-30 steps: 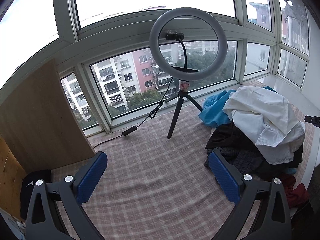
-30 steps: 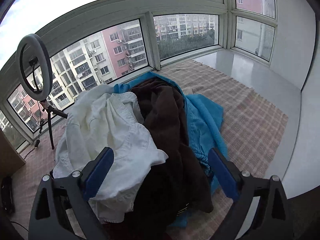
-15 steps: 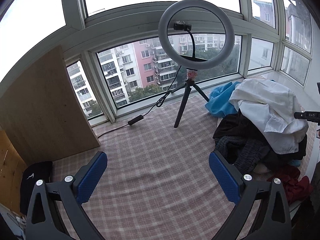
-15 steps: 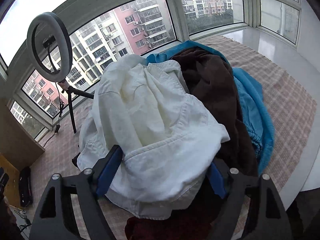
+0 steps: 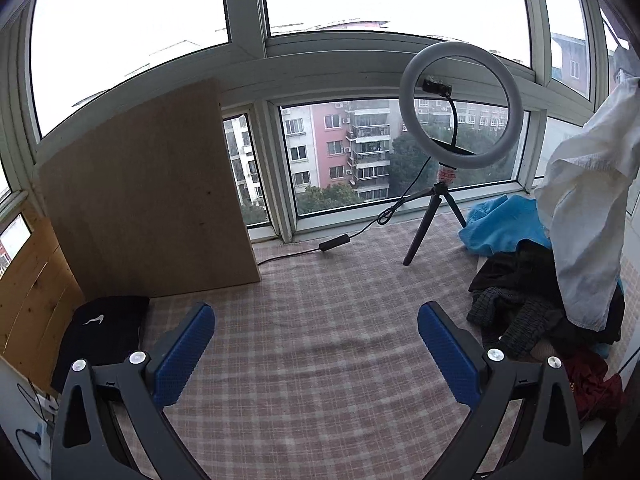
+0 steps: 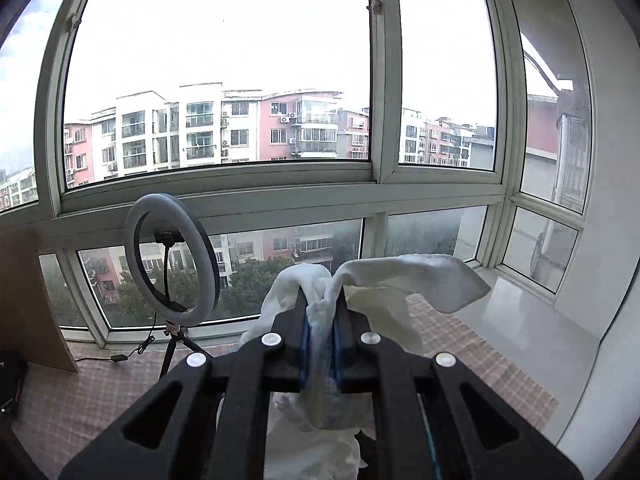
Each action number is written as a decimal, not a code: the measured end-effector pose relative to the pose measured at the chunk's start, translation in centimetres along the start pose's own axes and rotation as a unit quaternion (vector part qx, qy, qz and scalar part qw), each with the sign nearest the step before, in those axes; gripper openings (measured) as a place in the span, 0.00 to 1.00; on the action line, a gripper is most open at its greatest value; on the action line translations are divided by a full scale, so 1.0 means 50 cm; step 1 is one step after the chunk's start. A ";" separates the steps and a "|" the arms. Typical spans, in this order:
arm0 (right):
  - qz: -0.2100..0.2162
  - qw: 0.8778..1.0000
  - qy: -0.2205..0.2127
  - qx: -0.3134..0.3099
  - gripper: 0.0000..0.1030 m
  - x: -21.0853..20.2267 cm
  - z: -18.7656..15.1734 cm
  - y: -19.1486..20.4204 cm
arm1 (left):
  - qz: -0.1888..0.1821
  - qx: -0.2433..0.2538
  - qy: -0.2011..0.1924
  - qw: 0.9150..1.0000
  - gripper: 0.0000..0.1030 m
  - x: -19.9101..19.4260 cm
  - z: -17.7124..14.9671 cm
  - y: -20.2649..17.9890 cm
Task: Fold clothes
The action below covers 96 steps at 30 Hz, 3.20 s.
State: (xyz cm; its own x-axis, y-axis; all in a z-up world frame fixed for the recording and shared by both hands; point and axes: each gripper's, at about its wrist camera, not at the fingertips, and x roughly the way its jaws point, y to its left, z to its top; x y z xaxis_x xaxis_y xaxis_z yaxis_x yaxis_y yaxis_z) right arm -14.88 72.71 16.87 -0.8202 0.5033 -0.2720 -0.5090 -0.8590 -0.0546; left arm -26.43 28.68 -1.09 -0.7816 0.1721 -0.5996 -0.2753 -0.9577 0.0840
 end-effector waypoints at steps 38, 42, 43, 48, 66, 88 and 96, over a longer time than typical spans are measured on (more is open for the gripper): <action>0.225 0.878 0.416 -0.075 0.36 0.169 -0.533 0.556 | 0.072 0.046 0.065 0.994 0.99 -0.024 -0.149 0.411; 0.238 0.853 0.464 -0.026 0.37 0.221 -0.643 0.497 | 0.006 0.095 0.125 0.988 0.99 0.101 -0.171 0.303; 0.237 0.850 0.469 -0.025 0.38 0.228 -0.660 0.499 | -0.008 0.107 0.139 0.984 0.99 0.130 -0.177 0.278; 0.272 0.836 0.477 0.005 0.43 0.276 -0.656 0.568 | -0.009 0.158 0.167 0.973 0.99 0.206 -0.190 0.208; 0.319 0.809 0.494 0.010 0.04 0.295 -0.587 0.574 | -0.044 0.176 0.191 0.965 0.99 0.260 -0.200 0.236; 0.268 0.817 0.505 0.074 0.04 0.329 -0.656 0.517 | -0.214 0.167 0.311 0.911 0.03 0.282 -0.286 0.166; 0.257 0.811 0.514 0.111 0.04 0.329 -0.678 0.497 | -0.267 0.221 0.334 0.876 0.03 0.111 -0.368 0.120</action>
State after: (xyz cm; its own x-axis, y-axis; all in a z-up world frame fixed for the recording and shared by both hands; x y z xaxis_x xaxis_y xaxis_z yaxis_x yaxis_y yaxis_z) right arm -32.18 56.48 -21.53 -0.3453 -0.3577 -0.8676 -0.2971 -0.8353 0.4626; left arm -22.12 19.64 -18.53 -0.0131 0.2538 -0.9672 -0.8074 -0.5732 -0.1395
